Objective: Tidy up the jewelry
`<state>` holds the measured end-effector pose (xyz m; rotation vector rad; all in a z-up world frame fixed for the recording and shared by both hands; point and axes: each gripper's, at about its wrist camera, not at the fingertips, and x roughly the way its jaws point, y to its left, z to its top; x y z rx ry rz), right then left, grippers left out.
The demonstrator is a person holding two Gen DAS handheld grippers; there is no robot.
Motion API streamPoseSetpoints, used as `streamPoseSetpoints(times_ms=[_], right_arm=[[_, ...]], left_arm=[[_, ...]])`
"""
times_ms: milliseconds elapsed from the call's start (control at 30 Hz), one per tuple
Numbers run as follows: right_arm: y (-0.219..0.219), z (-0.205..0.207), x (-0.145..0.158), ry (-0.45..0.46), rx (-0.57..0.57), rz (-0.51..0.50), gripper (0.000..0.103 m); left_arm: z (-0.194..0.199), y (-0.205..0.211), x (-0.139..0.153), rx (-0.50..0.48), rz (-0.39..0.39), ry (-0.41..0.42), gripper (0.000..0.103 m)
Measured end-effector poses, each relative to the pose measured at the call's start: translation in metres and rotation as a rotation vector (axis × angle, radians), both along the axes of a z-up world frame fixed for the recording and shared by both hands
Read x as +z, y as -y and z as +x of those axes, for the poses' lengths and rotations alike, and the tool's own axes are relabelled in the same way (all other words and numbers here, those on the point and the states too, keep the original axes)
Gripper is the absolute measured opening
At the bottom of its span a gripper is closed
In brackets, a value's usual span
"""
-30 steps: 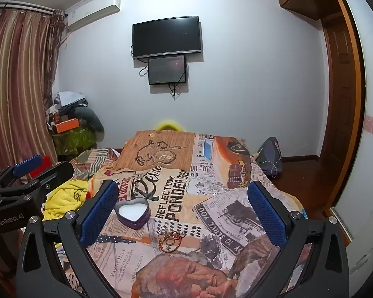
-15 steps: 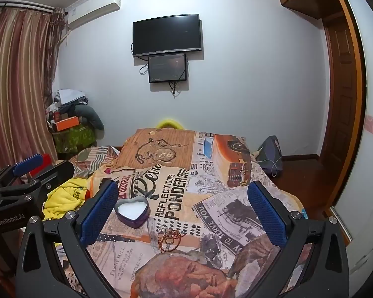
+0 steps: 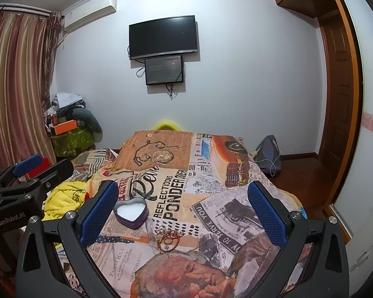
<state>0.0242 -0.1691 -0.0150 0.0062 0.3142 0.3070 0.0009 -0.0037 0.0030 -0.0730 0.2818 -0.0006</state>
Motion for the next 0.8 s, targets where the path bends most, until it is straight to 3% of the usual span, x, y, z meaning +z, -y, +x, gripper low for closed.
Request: streamPoseSetpoints(times_ms=[800], right_arm=[[0.0004, -0.0015, 0.0019, 0.0, 0.004, 0.012, 0.103]], left_arm=[[0.0018, -0.0039, -0.0023, 0.013, -0.013, -0.01, 0.103]])
